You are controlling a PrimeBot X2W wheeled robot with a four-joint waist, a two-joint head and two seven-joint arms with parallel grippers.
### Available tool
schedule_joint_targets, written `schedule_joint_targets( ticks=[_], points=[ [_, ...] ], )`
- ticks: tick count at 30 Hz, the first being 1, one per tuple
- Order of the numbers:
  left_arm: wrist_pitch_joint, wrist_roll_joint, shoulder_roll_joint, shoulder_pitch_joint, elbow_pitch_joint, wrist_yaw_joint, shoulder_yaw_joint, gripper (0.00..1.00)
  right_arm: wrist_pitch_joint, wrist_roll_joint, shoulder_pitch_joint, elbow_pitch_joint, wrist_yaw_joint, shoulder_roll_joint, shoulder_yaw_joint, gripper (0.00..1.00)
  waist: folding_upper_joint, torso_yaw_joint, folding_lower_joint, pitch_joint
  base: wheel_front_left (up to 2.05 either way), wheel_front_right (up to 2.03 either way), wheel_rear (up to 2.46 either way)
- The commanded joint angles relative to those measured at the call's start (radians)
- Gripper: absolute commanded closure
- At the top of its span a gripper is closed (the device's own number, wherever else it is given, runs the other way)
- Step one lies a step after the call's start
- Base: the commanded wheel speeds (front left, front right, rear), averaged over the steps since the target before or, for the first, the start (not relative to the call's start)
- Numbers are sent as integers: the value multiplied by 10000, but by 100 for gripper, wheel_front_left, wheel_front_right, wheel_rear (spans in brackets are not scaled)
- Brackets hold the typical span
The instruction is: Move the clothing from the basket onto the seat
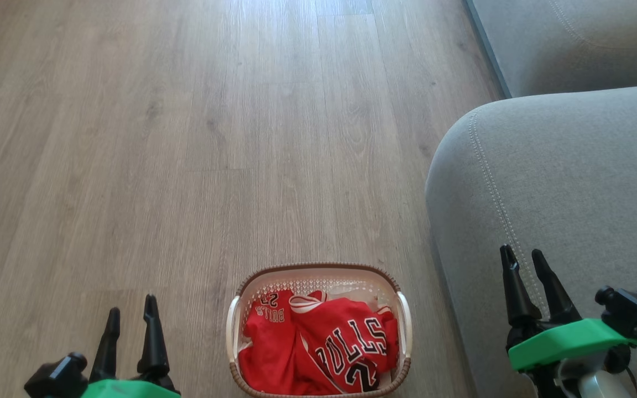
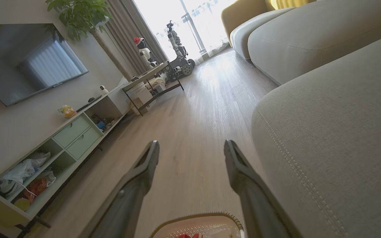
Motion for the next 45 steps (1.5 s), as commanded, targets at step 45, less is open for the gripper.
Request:
schedule_joint_targets(
  ticks=[45],
  points=[
    [-1089, 3663, 192, -281, 440, 345, -70, 0, -195, -5077, -382, 210, -2, 749, -700, 0, 0, 25, 0, 3, 0, 0, 0]
  ],
)
